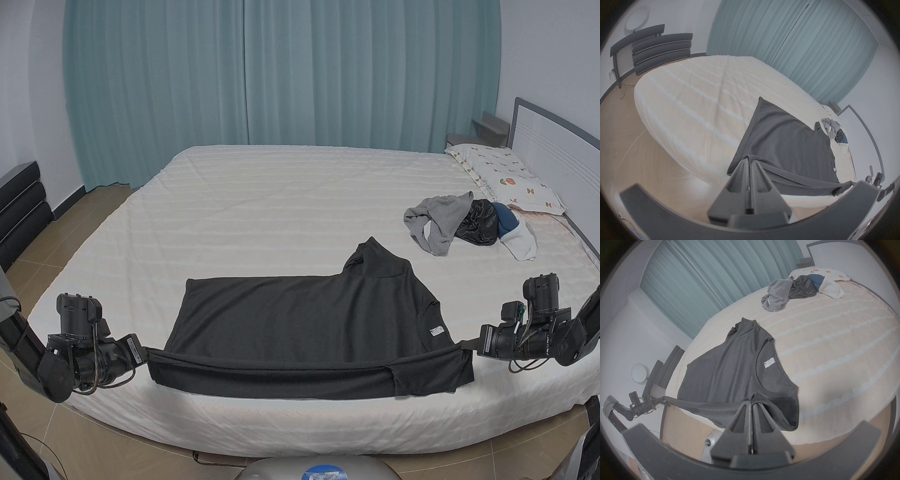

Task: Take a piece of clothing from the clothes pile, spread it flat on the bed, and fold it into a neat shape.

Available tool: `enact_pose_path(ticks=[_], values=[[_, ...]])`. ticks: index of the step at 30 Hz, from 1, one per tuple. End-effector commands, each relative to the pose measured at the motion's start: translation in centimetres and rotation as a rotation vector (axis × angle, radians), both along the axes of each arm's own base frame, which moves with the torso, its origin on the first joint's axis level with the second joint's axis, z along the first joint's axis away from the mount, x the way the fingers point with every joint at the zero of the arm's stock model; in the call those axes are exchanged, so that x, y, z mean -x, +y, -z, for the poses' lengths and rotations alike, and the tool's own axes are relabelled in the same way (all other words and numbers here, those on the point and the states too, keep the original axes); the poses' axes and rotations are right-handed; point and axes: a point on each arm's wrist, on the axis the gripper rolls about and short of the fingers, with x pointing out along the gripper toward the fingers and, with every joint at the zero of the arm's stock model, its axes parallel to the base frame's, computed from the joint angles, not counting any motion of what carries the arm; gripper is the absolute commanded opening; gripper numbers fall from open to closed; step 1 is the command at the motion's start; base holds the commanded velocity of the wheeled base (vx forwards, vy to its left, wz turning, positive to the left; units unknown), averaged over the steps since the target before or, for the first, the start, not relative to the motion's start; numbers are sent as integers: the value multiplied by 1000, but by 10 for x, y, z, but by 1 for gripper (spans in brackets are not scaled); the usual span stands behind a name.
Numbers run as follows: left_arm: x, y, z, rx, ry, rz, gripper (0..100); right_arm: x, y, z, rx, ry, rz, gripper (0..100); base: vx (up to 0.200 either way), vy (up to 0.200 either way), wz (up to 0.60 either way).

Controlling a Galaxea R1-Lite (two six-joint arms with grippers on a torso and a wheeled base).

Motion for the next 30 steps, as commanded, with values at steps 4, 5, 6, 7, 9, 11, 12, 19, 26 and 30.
enact_pose_path(ticks=[4, 5, 6, 7, 9, 11, 12, 19, 26, 30], values=[[-10, 0, -6, 27, -28, -23, 0, -13, 4, -3, 5, -15, -4, 0, 0, 0, 0], [-10, 0, -7, 27, -28, -23, 0, -13, 4, -4, 6, -17, -3, 0, 0, 0, 0], [-10, 0, -9, 27, -30, -23, 0, -14, 4, -5, 1, -21, 3, 0, 0, 0, 0], [-9, 0, -13, 27, -36, -23, 0, -14, 4, -7, -3, -25, 7, 0, 0, 0, 0], [-7, 0, -16, 27, -36, -23, 0, -13, 4, -10, -10, -34, 11, 0, 0, 0, 0], [-4, 0, -21, 27, -40, -21, 0, -11, 4, -15, -16, -47, 16, 0, 0, 0, 0], [-3, 0, -21, 27, -40, -21, 0, -11, 4, -16, -17, -48, 16, 0, 0, 0, 0], [-6, 0, -16, 37, 8, -12, 0, -8, 5, -15, -19, -40, 16, 0, 0, 0, 0], [-30, 0, 11, 44, 85, -18, 0, -27, 6, 4, -16, 6, 15, 0, 0, 0, 0], [-50, -1, 17, 80, 83, -53, 0, -43, 9, 12, -14, 10, 13, 0, 0, 0, 0]])
